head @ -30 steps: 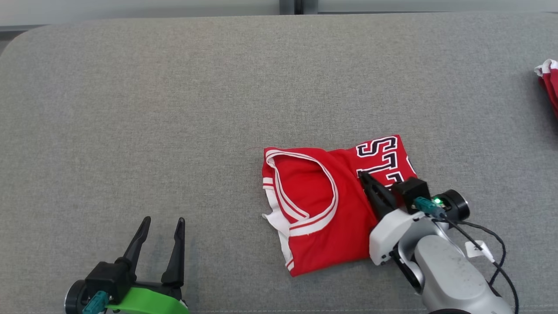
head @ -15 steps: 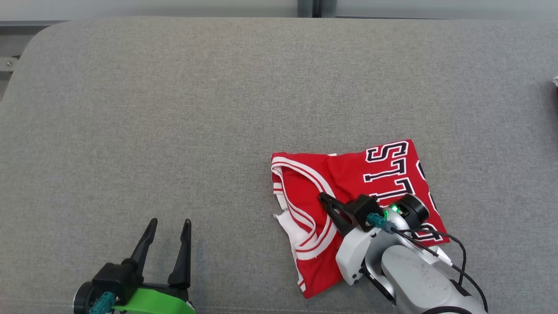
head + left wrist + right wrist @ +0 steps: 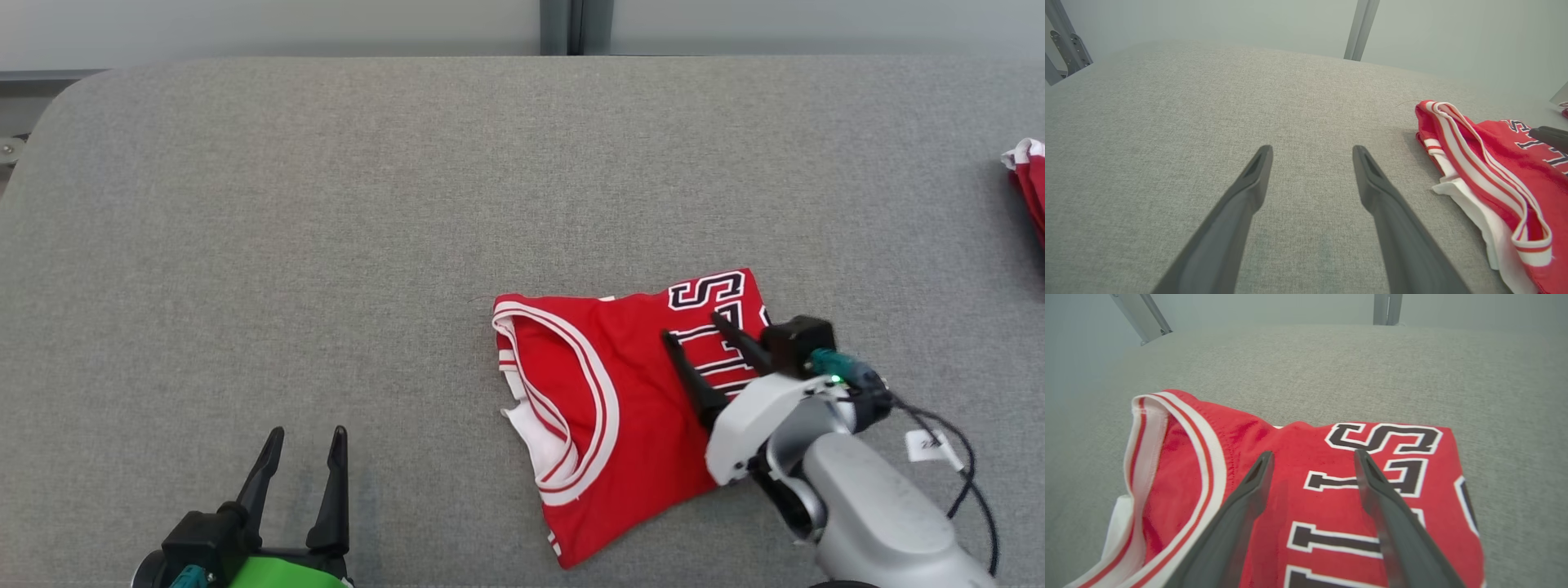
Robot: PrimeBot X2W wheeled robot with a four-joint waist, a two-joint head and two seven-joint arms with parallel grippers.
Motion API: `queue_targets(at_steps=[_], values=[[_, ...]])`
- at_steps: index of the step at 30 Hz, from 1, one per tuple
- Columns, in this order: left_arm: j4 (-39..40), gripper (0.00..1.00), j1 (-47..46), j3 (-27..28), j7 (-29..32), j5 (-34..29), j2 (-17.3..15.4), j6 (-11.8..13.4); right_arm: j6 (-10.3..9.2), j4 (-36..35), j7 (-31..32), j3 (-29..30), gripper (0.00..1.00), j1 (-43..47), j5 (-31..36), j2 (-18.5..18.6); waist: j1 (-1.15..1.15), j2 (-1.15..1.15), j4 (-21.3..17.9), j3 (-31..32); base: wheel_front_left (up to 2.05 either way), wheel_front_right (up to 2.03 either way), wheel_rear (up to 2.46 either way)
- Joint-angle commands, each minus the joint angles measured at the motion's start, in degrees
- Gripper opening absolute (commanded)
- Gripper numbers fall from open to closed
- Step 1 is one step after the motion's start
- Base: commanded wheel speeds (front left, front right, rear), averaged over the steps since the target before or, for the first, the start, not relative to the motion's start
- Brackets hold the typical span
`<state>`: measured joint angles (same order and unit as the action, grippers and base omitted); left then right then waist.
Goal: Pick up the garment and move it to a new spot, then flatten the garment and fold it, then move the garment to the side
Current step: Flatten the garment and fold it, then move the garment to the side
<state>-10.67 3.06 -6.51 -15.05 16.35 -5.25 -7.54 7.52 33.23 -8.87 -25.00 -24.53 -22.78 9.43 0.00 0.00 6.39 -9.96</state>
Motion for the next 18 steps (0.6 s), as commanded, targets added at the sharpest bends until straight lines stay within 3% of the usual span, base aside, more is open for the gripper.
queue_targets(at_steps=[1,3,9,15,18], values=[[0.26,1.00,0.58,0.11,-0.12,-0.25,0.04,0.11,-0.06,-1.00,2.10,0.50,1.00,0.61,-2.18,1.01,0.00,0.00,-0.41,0.27,0.00,0.00,0.00],[0.36,1.00,0.76,0.19,-0.12,-0.33,0.15,0.11,-0.06,-2.84,7.25,1.80,1.00,0.49,-5.18,4.98,0.00,0.00,-0.65,0.36,0.00,0.00,0.00],[0.76,1.00,-0.03,0.18,-0.12,-0.27,0.34,0.11,-0.04,-7.32,22.06,3.51,1.00,-0.24,-14.87,10.25,0.00,0.00,-0.84,-0.38,0.00,0.00,0.00],[0.73,1.00,-1.47,0.11,-0.12,-0.18,0.46,0.11,-0.04,-6.50,30.12,4.22,1.00,-1.36,-20.03,11.02,0.00,0.00,0.29,-1.21,0.00,0.00,0.00],[0.71,1.00,-1.72,0.12,-0.12,-0.15,0.56,0.11,-0.04,-4.70,32.26,4.62,1.00,-1.34,-21.78,9.49,0.00,0.00,0.69,-1.48,0.00,0.00,0.00]])
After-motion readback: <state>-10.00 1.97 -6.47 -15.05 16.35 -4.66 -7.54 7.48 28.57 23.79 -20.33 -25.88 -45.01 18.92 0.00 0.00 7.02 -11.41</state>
